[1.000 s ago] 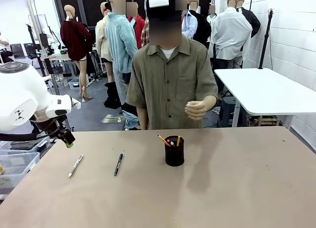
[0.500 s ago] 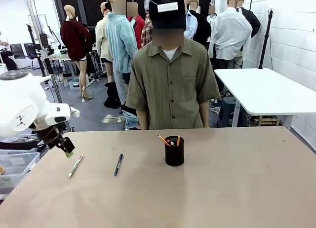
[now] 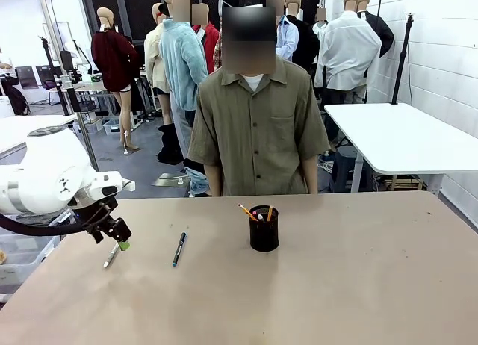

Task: Place the pens into the pen holder.
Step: Pick up a writing instrument from the table and place it into the Pen holder.

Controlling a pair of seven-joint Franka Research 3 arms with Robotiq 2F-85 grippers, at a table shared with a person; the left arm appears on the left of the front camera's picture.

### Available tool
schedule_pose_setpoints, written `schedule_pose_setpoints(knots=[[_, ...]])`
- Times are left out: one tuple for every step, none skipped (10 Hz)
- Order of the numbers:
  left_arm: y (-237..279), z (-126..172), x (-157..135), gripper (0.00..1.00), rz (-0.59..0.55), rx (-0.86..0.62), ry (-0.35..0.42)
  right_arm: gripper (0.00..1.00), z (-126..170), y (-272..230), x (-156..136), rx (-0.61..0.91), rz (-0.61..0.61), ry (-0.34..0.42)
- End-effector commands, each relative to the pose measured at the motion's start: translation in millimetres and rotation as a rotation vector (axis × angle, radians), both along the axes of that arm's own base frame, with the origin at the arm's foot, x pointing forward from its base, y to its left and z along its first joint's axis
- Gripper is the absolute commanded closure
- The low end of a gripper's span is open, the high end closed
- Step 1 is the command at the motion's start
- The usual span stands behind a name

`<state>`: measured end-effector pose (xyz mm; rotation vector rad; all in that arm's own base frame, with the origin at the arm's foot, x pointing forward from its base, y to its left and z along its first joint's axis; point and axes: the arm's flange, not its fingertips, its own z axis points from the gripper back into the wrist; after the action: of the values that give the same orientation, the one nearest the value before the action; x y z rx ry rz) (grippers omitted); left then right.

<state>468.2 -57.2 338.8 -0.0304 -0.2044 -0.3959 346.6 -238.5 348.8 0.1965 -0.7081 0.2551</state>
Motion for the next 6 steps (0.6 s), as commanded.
schedule_pose_setpoints(knots=[[13, -15, 31, 0.0, 0.008, -0.017, 0.031, 0.46, -1, 1, 1, -0.014, 0.0, 0.006], [13, -22, 33, 0.0, 0.002, -0.011, 0.044, 0.46, -1, 1, 1, -0.014, 0.0, 0.006], [13, -27, 35, 0.0, 0.007, 0.002, 0.05, 0.46, -1, 1, 1, -0.014, 0.0, 0.006], [15, -33, 36, 0.0, 0.009, 0.005, 0.061, 0.46, -1, 1, 1, -0.014, 0.0, 0.006], [14, -37, 35, 0.0, -0.001, -0.009, 0.061, 0.46, -1, 1, 1, -0.014, 0.0, 0.006], [13, -39, 34, 0.0, -0.008, 0.001, 0.068, 0.46, -1, 1, 1, -0.014, 0.0, 0.006]])
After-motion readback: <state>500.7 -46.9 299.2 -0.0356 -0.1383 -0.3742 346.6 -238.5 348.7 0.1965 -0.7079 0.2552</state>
